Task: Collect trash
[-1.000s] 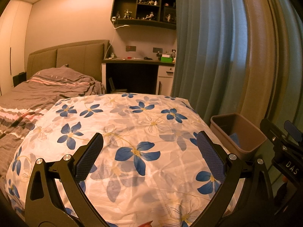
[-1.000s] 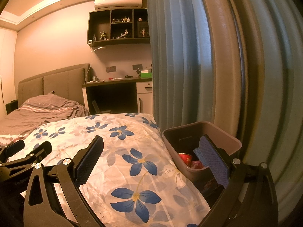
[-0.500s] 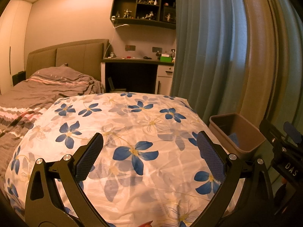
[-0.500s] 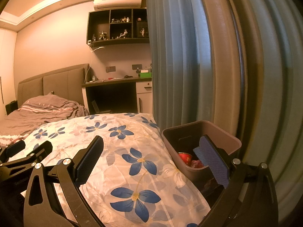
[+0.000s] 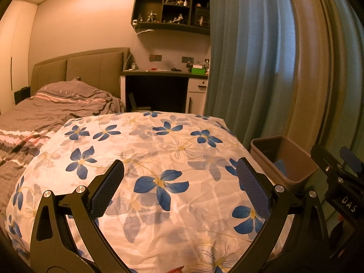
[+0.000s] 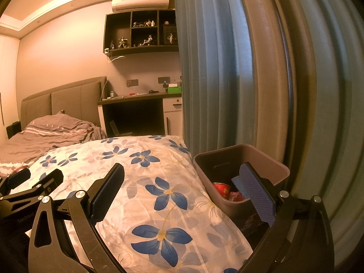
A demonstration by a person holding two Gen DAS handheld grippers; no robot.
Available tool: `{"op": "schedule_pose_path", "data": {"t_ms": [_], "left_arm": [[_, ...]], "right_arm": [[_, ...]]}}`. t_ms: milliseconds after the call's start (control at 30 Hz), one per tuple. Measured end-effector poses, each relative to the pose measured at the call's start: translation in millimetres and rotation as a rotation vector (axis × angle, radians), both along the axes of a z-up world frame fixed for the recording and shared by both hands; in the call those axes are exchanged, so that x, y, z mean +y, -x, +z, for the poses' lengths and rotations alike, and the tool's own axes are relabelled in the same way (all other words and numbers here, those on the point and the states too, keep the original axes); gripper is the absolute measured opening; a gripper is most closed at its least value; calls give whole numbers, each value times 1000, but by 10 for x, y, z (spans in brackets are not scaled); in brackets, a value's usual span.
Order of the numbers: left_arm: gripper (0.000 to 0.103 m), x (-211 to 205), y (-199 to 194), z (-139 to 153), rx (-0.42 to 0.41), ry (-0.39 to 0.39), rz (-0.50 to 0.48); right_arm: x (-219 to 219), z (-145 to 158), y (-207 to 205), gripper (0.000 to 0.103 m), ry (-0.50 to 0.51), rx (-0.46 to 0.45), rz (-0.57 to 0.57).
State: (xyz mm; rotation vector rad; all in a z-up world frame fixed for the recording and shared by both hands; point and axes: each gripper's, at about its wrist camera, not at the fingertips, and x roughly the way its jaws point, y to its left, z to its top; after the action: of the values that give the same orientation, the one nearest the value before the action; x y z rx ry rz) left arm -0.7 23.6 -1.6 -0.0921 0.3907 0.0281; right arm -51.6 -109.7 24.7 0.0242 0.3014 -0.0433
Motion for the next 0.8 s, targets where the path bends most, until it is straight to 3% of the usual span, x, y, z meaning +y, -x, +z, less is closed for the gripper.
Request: {"op": "schedule_pose_path", "data": {"t_ms": [300, 533, 800], "left_arm": [[97, -36, -27, 3, -1, 11, -22], [78, -44, -39, 1, 2, -6, -46], [77, -47, -39, 16, -2, -5, -42]], "right_arm": [[-10, 3, 0, 97, 0, 0, 1], [-22, -9, 7, 97, 0, 0, -2], [-33, -4, 1, 97, -1, 1, -1]]}}
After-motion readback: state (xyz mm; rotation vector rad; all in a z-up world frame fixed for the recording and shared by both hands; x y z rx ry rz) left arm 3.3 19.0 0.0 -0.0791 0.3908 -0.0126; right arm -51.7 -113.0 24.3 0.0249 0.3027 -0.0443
